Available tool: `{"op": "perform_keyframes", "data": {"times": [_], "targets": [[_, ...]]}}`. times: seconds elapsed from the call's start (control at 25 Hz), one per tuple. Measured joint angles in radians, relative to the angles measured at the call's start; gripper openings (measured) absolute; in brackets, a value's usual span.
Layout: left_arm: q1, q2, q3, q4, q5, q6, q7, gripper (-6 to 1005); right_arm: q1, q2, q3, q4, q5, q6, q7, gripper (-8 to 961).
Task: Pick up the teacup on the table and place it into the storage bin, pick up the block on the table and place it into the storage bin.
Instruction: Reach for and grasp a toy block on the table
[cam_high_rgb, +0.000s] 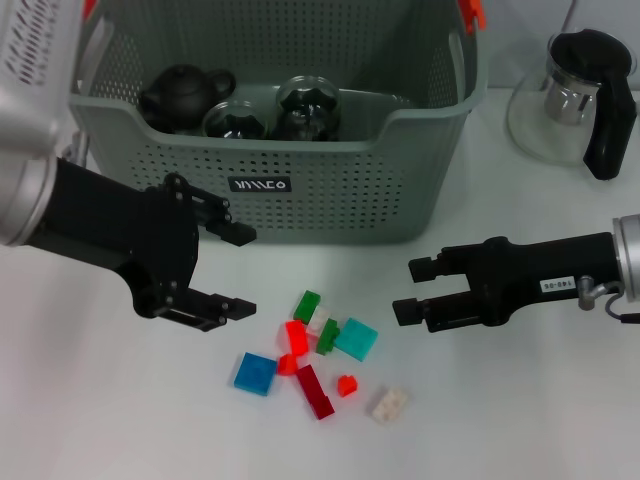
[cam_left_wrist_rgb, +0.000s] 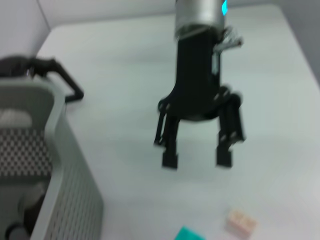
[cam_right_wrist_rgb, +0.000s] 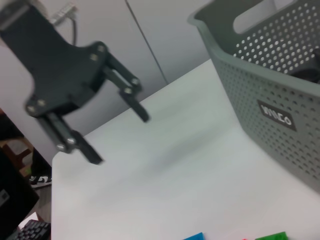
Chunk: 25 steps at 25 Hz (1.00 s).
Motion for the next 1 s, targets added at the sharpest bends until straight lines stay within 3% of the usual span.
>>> {"op": "perform_keyframes", "data": {"times": [0.28, 0.4, 0.72, 1.0], "targets": [[0.000, -0.001, 0.125, -0.091, 0.175, -0.149, 0.030, 687, 0.009, 0.005, -0.002, 0.003, 0.000, 0.001, 0.014, 824], [0.002, -0.003, 0.191, -0.112, 0.227, -0.198, 0.025, 752, 0.013, 0.005, -0.002, 0.003, 0.000, -0.002, 0.015, 823], [-0.010, -0.003, 0.318, -0.155, 0.290, -0.232, 0.056, 876, 0.015, 0.005, 0.001, 0.003, 0.000, -0.004, 0.015, 822], [-0.021, -0.007, 0.465, -0.183, 0.352, -0.264, 0.044, 874, 0.015, 0.005, 0.004, 0.013, 0.003, 0.001, 0.016, 822]]}}
